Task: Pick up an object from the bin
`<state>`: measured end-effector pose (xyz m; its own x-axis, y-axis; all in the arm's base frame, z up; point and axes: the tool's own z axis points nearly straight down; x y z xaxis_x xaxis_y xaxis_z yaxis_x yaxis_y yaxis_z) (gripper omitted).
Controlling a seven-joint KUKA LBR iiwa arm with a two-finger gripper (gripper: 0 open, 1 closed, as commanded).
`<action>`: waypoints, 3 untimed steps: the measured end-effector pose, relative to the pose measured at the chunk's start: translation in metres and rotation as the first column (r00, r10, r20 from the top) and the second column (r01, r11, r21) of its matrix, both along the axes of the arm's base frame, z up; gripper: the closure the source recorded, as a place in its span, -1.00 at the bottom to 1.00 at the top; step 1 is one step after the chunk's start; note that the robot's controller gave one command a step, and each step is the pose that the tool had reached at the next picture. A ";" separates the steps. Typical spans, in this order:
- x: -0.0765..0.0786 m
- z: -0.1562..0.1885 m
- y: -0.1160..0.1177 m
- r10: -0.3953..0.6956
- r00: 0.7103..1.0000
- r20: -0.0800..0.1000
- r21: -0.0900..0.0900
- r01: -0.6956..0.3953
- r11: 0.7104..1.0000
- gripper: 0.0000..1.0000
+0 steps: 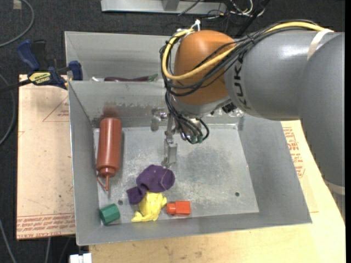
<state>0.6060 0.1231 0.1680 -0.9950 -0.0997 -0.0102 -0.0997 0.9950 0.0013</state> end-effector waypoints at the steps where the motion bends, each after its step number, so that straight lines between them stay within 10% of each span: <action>1: -0.011 -0.027 0.009 0.176 0.984 -0.014 0.002 -0.176 0.984 -1.00; 2: -0.023 -0.059 -0.035 0.246 0.969 0.008 -0.002 -0.246 0.969 -1.00; 3: -0.044 -0.088 -0.034 0.263 0.965 -0.012 -0.002 -0.263 0.965 -1.00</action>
Offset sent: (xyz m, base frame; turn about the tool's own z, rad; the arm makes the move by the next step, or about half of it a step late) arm -0.0387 -0.0614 -0.0980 -0.2579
